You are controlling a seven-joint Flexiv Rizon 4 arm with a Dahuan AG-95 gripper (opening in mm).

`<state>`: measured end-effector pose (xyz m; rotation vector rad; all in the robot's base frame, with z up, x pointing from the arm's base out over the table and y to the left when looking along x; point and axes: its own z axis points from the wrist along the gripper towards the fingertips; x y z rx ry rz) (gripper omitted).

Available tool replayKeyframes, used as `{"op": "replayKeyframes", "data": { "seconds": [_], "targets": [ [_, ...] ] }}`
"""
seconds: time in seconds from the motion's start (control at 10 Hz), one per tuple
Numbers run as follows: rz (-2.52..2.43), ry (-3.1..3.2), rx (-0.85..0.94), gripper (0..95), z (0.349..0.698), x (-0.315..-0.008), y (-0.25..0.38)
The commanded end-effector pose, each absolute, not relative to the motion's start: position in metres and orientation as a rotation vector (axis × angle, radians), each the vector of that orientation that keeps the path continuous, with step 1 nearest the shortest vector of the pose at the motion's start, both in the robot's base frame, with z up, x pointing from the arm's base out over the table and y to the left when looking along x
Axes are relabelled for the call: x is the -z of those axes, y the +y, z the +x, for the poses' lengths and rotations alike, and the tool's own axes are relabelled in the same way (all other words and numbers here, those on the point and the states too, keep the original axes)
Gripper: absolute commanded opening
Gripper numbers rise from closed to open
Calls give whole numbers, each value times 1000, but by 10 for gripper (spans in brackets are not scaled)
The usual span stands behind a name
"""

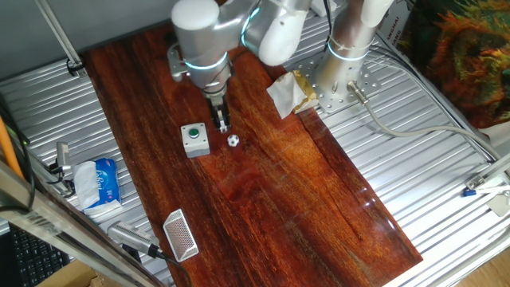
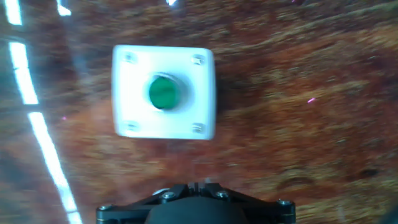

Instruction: Push the soccer ball into the goal

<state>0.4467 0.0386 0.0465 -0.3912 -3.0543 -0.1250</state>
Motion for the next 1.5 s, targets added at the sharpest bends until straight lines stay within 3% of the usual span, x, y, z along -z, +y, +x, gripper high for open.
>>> {"op": "replayKeyframes", "data": {
  "seconds": [0.1, 0.6, 1.1, 1.5],
  "targets": [
    [-380, -3061, 108, 0, 449, -45, 42],
    [-255, -3054, 73, 0, 441, -48, 23],
    [-174, -3076, 17, 0, 423, -22, 13],
    [-146, -3079, 0, 0, 422, -18, 6]
  ]
}}
